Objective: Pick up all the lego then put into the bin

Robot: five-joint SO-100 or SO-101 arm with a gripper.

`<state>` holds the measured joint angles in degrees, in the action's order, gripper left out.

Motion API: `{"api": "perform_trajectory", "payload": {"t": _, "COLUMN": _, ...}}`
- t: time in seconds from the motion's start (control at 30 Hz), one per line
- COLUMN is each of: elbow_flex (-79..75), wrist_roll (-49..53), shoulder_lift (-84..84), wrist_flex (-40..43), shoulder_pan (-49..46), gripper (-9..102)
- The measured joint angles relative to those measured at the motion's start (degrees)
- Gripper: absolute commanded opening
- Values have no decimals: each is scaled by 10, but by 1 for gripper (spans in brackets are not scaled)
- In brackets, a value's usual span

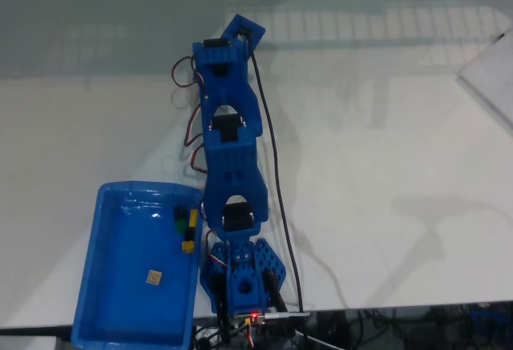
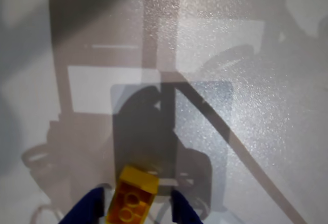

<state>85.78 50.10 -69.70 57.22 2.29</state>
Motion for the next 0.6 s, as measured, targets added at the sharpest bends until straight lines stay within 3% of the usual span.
{"api": "perform_trajectory", "payload": {"t": 0.13, "elbow_flex": -1, "wrist_roll": 2, "shoulder_lift": 1, "wrist_flex": 2, "shoulder_pan": 0, "gripper": 0}}
{"api": "perform_trajectory", "payload": {"t": 0.6, "elbow_flex": 0, "wrist_roll": -18, "shoulder_lift": -30, "wrist_flex": 2, "shoulder_pan": 2, "gripper": 0}}
